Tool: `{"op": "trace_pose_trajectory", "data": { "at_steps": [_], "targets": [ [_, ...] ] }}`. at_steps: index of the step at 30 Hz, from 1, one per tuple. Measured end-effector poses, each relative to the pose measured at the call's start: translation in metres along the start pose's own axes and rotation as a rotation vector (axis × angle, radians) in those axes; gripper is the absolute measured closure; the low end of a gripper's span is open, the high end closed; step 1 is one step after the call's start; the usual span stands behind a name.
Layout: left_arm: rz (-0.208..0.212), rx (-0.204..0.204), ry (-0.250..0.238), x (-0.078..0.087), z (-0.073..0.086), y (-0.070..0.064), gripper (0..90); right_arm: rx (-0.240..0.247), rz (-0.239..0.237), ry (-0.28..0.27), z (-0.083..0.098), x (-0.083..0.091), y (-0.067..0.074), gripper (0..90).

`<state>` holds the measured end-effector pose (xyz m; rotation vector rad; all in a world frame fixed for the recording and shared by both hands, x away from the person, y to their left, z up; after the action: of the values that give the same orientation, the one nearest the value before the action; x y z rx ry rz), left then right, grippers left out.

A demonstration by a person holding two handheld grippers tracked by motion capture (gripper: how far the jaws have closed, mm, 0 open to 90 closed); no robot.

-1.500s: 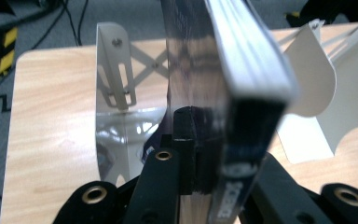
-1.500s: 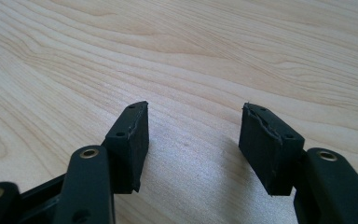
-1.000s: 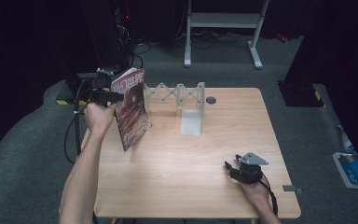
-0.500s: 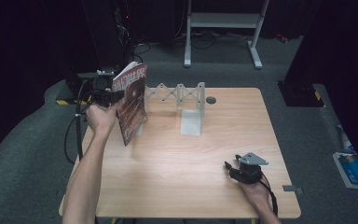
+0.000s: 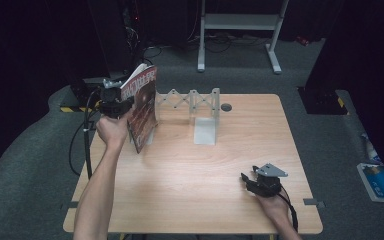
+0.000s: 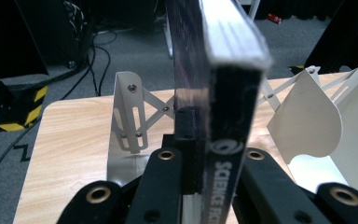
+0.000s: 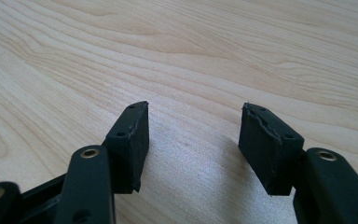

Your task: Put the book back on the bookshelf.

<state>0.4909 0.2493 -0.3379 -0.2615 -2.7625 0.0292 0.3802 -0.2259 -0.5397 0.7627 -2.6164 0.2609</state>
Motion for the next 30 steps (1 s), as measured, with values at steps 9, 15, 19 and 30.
{"op": "trace_pose_trajectory", "data": {
  "at_steps": [9,15,19,30],
  "targets": [
    [0.006,0.014,-0.036,-0.002,0.012,-0.001,83.6,-0.003,0.000,0.001,0.000,0.000,0.000,42.7],
    [0.016,0.003,0.002,0.000,0.013,0.000,82.5,-0.002,0.000,0.000,0.000,0.000,0.000,42.7],
    [0.027,-0.002,0.046,0.001,0.013,0.004,81.5,-0.002,0.000,0.000,0.000,0.000,0.000,42.7],
    [0.002,-0.037,0.107,0.004,0.013,0.016,79.2,-0.005,0.000,0.002,0.000,0.000,0.000,42.6]
  ]
}}
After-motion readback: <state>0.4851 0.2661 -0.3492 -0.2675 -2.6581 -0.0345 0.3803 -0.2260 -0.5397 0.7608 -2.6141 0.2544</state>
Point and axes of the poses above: each handheld gripper's, and its own axes: x roughly backward along the jaws, z roughly out of its underside, y roughly to its left, the point moved 1 cm from there along -x, roughly forward along the jaws, and after that the axes turned 11 degrees about -y, right-handed, at the moved point
